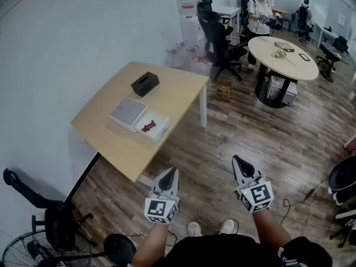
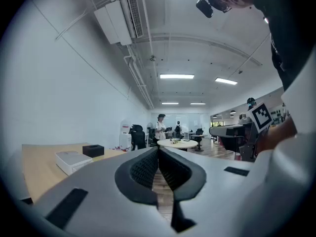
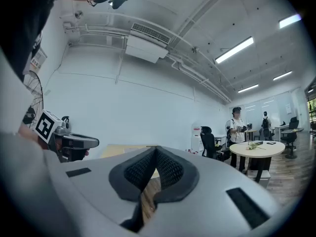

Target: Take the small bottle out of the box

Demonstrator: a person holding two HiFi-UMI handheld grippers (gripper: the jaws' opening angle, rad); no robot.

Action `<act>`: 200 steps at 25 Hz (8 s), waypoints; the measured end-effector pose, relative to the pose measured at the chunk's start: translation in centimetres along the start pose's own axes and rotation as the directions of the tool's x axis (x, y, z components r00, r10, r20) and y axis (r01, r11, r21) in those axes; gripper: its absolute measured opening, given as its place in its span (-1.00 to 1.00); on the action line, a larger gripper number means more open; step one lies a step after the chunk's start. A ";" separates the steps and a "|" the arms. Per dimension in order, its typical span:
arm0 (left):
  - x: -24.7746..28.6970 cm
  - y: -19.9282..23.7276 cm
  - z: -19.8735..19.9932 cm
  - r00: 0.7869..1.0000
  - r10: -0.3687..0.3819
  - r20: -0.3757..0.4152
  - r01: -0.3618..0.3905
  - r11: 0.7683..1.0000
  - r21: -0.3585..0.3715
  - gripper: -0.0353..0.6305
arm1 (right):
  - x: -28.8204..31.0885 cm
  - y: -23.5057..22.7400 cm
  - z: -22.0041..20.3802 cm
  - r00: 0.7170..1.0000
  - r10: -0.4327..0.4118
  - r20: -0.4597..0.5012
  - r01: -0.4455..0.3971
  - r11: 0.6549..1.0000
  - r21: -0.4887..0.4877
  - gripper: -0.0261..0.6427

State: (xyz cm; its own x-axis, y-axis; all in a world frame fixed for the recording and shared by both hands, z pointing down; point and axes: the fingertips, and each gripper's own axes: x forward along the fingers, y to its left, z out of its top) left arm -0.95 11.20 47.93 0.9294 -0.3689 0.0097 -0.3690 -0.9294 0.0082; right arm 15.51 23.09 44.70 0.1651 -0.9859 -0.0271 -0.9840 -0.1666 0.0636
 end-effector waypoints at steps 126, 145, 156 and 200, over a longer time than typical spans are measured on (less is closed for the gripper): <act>7.3 39.7 -10.9 0.795 0.544 -0.267 -0.575 0.817 -0.046 -0.87 | 51.6 23.1 -29.8 0.202 0.392 -0.898 -0.964 -0.081 -0.252 0.06; 7.5 38.4 -11.5 0.795 0.542 -0.271 -0.579 0.812 -0.076 -0.86 | 51.6 22.4 -30.8 0.261 0.339 -0.904 -0.919 -0.200 -0.340 -0.30; 8.0 37.9 -11.1 0.802 0.535 -0.265 -0.569 0.819 -0.072 -0.87 | 53.0 21.5 -23.8 0.475 0.487 -0.733 -0.840 0.003 -0.542 -0.30; 10.6 38.6 -3.0 0.803 0.586 -0.108 -0.592 0.805 -0.031 -0.86 | 52.4 15.8 0.7 0.787 0.611 0.086 -0.611 0.791 -0.034 -0.30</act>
State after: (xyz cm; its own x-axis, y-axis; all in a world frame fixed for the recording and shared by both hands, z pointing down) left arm -5.38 -28.60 51.35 0.5294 -0.8398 0.1204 -0.8476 -0.5297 0.0317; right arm 8.52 -31.15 43.63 -0.4771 -0.8763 -0.0678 -0.8770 0.4697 0.1010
